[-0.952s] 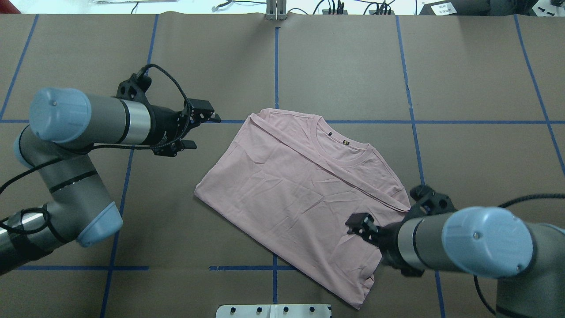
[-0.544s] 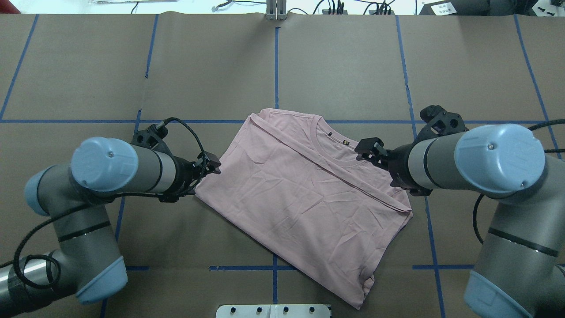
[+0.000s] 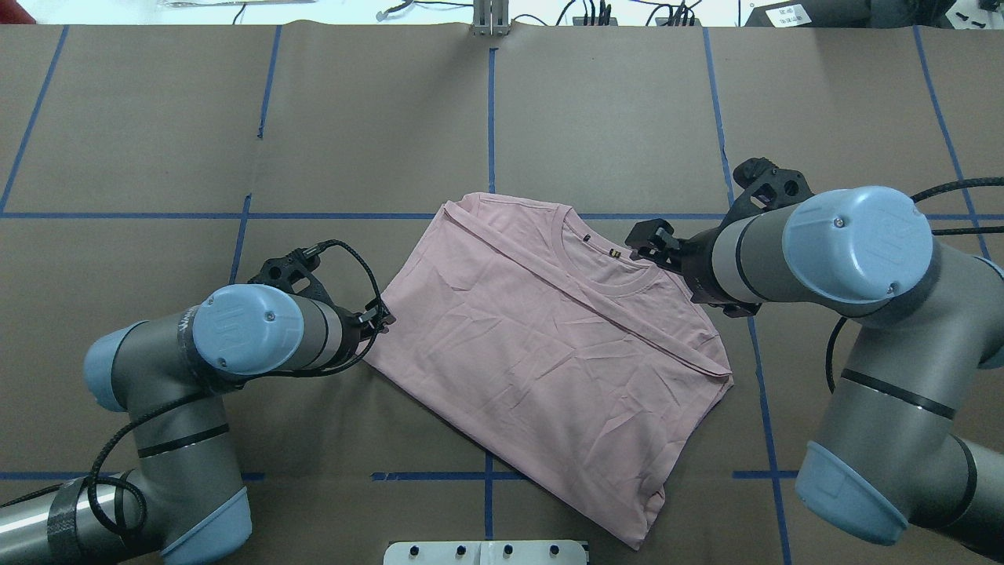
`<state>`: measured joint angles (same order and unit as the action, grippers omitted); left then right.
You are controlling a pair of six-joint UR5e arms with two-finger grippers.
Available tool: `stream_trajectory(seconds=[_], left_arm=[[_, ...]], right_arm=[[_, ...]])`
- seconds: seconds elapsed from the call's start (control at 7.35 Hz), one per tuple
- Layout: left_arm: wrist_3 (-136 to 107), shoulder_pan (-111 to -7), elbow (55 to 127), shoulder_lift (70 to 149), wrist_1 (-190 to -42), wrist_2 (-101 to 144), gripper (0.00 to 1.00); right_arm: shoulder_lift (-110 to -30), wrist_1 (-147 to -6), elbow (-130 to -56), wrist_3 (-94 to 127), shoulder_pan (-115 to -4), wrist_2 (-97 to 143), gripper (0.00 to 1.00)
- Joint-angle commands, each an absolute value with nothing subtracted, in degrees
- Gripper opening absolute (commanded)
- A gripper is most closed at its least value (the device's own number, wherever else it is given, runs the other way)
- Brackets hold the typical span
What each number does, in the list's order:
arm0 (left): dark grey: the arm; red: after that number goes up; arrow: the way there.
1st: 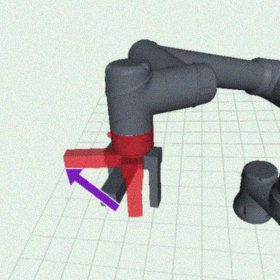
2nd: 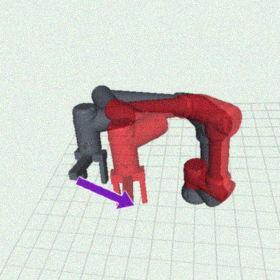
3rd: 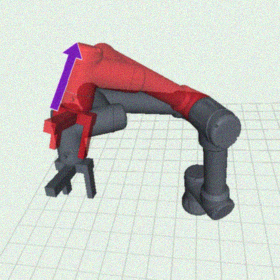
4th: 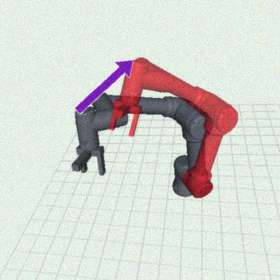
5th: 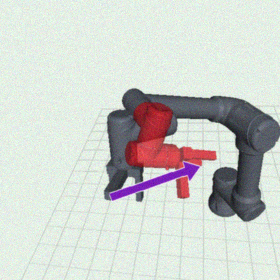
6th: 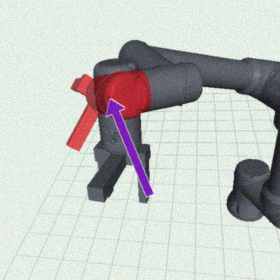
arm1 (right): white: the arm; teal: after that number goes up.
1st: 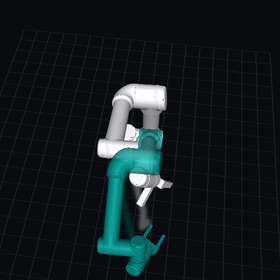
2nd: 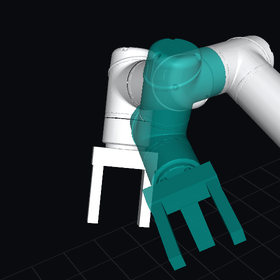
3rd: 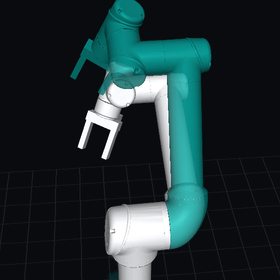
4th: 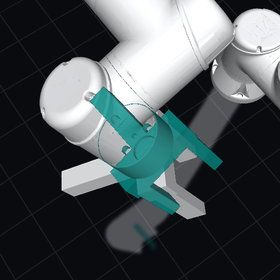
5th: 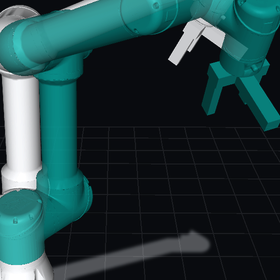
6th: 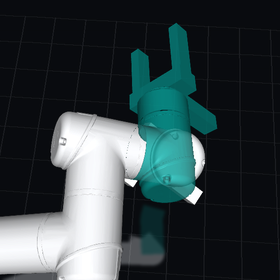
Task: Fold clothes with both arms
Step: 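Move both grippers to opposite edges of the folded shirt and grasp them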
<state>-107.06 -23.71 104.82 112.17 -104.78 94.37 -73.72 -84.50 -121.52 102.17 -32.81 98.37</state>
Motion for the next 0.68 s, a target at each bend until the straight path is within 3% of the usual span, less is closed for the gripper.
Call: stream_trajectory(seconds=[0.0, 0.27, 0.54], left_arm=[[-106.1, -23.7, 103.4, 112.3, -104.9, 93.9, 0.72], [-106.1, -23.6, 102.3, 112.3, -105.1, 94.0, 0.7], [-106.1, -23.6, 102.2, 112.2, -105.3, 94.0, 0.6]], right_arm=[[-73.7, -84.6, -121.3, 102.0, -32.8, 98.4, 1.0], [-73.7, -84.6, -121.1, 102.0, -32.6, 98.4, 1.0], [-73.7, -84.6, -121.1, 102.0, -32.5, 98.4, 1.0]])
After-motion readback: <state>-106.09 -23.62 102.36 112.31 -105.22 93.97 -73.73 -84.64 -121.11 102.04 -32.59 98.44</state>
